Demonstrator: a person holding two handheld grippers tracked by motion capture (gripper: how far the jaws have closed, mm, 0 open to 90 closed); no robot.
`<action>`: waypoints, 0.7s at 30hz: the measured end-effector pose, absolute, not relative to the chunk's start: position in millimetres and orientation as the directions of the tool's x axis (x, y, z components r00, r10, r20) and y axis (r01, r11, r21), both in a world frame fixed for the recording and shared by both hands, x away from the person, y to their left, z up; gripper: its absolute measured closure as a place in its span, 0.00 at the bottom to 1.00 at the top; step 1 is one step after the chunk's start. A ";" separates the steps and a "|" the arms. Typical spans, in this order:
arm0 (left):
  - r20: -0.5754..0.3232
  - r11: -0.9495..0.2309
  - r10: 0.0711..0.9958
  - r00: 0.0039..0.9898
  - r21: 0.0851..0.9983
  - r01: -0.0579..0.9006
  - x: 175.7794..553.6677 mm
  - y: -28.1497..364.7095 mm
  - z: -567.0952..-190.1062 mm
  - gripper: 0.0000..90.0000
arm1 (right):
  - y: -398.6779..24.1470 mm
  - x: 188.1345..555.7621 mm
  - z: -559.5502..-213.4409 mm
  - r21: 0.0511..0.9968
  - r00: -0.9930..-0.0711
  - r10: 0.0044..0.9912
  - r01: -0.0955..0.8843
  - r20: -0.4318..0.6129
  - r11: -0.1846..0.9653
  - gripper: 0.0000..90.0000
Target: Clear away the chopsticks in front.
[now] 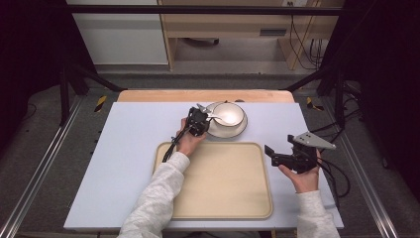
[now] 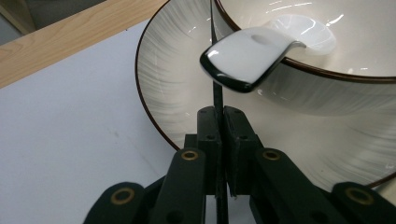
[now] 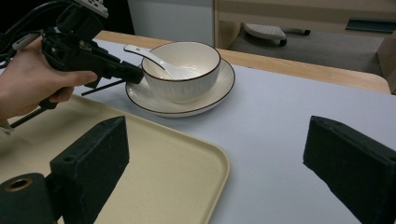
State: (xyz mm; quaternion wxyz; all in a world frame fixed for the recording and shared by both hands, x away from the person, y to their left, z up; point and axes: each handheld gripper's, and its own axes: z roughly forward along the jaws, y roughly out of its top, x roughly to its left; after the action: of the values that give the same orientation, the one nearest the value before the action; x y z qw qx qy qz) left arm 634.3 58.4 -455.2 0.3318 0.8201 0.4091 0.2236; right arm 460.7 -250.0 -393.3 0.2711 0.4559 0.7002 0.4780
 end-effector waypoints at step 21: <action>0.081 -0.381 0.859 0.506 0.761 0.524 602.1 99.8 -426.5 0.95 | -251.4 459.1 -392.3 0.919 -0.432 0.901 0.374 0.051 0.127 0.07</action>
State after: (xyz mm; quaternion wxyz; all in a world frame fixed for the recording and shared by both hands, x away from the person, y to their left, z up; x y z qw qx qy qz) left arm 602.1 99.8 -426.5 0.3470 0.7954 0.4347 0.2408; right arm 459.1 -251.4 -392.3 0.2756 0.4563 0.6981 0.4780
